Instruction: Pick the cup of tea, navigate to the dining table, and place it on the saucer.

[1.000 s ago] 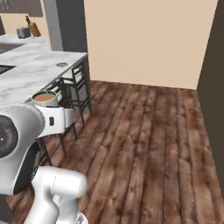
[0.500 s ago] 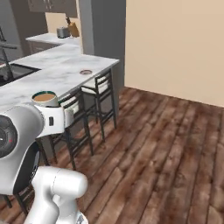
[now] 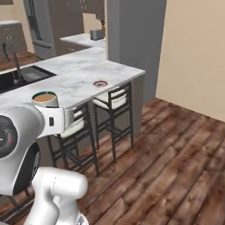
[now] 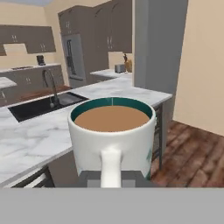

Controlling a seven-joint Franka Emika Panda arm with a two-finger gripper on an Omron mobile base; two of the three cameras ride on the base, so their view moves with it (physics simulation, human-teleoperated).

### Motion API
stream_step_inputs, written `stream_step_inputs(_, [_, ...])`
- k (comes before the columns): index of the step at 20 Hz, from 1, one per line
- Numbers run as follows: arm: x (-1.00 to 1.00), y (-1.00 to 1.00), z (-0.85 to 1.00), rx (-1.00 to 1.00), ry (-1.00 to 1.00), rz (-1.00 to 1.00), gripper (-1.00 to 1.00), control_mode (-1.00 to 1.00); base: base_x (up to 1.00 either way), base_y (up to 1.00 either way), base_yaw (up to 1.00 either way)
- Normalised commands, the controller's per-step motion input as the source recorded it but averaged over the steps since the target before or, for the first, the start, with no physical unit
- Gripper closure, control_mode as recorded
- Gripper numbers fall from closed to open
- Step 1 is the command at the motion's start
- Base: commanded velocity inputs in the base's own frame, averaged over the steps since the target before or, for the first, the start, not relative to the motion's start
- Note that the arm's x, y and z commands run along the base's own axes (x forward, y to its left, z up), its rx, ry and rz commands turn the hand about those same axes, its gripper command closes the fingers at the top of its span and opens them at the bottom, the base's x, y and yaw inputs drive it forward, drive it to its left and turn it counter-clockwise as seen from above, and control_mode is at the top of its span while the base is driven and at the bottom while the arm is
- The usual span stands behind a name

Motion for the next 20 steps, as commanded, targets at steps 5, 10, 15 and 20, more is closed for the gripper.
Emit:
stream_step_inputs(5, [0.0, 0.0, 0.0, 0.0, 0.0, 0.0, 1.0, 1.0, 0.77, -0.39, 0.44])
stream_step_inputs(10, [0.0, 0.0, 0.0, 0.0, 0.0, 0.0, 1.0, 1.0, 0.68, -0.43, 0.44])
stream_step_inputs(15, [0.0, 0.0, 0.0, 0.0, 0.0, 0.0, 1.0, 1.0, 0.63, -0.54, 0.44])
stream_step_inputs(20, [0.0, 0.0, 0.0, 0.0, 0.0, 0.0, 1.0, 1.0, 0.59, -0.57, 0.45])
